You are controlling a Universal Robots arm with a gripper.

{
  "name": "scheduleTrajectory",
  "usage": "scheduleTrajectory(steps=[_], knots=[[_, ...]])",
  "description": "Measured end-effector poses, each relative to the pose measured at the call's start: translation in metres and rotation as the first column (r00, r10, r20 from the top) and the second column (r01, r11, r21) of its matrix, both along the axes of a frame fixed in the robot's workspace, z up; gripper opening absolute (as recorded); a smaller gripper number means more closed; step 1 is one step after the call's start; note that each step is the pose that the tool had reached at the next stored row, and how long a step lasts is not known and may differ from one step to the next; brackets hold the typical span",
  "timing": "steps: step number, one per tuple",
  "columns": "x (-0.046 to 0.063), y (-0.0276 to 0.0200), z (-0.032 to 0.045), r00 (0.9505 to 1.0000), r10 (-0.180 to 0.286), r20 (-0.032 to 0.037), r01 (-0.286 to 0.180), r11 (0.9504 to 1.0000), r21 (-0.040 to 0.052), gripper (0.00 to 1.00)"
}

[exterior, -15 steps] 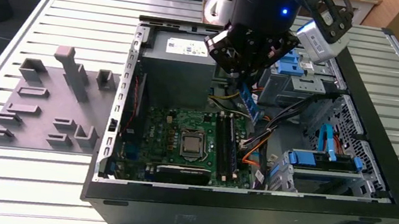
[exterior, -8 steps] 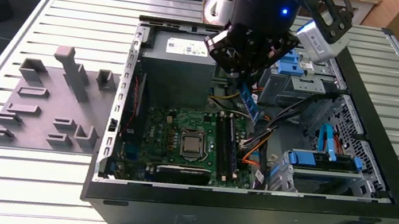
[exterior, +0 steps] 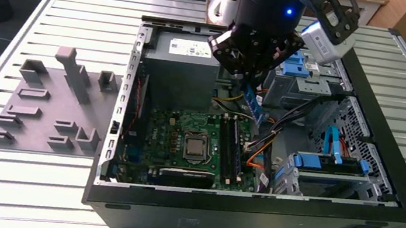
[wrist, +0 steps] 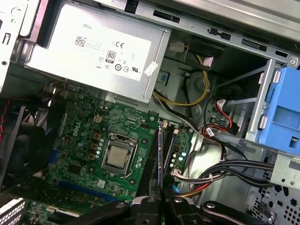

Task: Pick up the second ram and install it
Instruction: 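Insert the second ram into the second slot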

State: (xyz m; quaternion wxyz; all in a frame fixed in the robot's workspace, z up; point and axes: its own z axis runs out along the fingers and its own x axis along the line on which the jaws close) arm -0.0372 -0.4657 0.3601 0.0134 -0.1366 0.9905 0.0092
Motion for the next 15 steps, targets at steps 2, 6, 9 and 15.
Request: scheduleTrajectory(steps=[2, 6, 9, 15], knots=[[0.0000, 0.0000, 0.0000, 1.0000, -0.006, 0.0000, 0.006, 1.0000, 0.0000, 0.14], [0.0000, 0.0000, 0.0000, 0.9998, -0.019, 0.0000, 0.019, 0.9998, -0.0001, 0.14], [0.0000, 0.0000, -0.0001, 0.9996, -0.028, 0.0000, 0.028, 0.9996, 0.0000, 0.14], [0.0000, 0.0000, -0.0001, 0.9988, -0.049, 0.0000, 0.049, 0.9988, 0.0000, 0.14]])
